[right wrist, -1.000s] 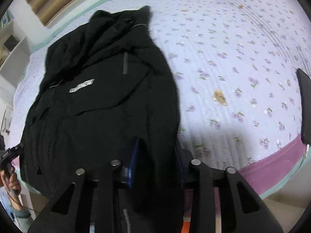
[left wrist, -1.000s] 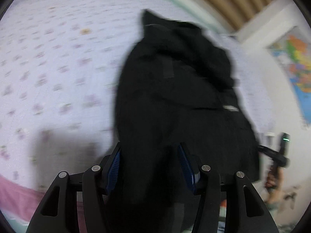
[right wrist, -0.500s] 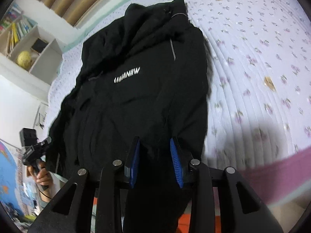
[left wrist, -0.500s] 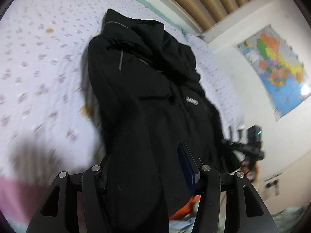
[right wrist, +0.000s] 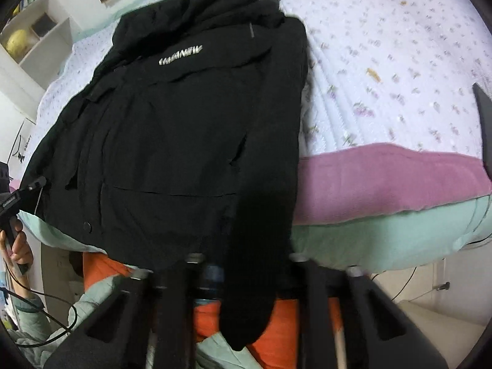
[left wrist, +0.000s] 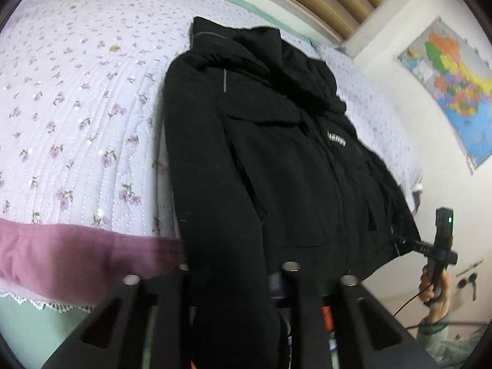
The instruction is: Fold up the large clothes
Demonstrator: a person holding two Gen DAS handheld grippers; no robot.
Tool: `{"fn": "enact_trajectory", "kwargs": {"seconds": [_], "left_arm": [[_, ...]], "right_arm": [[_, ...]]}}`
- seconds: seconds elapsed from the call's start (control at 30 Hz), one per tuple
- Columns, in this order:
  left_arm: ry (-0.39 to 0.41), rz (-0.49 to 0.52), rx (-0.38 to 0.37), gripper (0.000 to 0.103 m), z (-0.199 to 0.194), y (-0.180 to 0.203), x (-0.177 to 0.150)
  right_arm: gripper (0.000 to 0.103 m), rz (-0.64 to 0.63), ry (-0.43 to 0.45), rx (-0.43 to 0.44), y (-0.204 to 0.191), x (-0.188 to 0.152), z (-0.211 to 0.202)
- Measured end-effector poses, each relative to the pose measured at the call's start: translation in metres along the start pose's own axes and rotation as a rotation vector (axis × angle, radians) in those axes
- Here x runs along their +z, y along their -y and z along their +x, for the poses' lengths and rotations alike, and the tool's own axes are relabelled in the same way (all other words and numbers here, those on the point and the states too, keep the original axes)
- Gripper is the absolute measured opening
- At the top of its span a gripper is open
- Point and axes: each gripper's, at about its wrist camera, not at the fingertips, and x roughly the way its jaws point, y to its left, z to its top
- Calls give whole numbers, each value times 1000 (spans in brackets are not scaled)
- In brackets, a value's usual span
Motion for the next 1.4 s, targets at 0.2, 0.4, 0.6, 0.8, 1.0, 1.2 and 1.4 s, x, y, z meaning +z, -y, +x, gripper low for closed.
{"fn": "enact_trajectory", "kwargs": {"seconds": [0.2,0.4,0.6,0.8,1.0,1.2,1.4], "left_arm": [[99,5,-62,12,-33,9,26],[217,14,-141,12,-65,21,85],[280,27,-119,12,-64,41,163],[334,-9,-64,13,-32,42,243],[372,-32,77,13,41,33,316],[310,-102,169,16,132,0,354],[123,-127,235,19,227,-31,358]], "right_arm": [[12,-30,149,45,-9,26,-55],[11,-27,292,100,-6,84,-98],[11,16,387,119,-5,159,-113],[11,68,449,144,9,247,-98],[11,113,478,104,17,335,-49],[12,166,402,-21,34,400,38],[11,181,197,-62,47,424,157]]}}
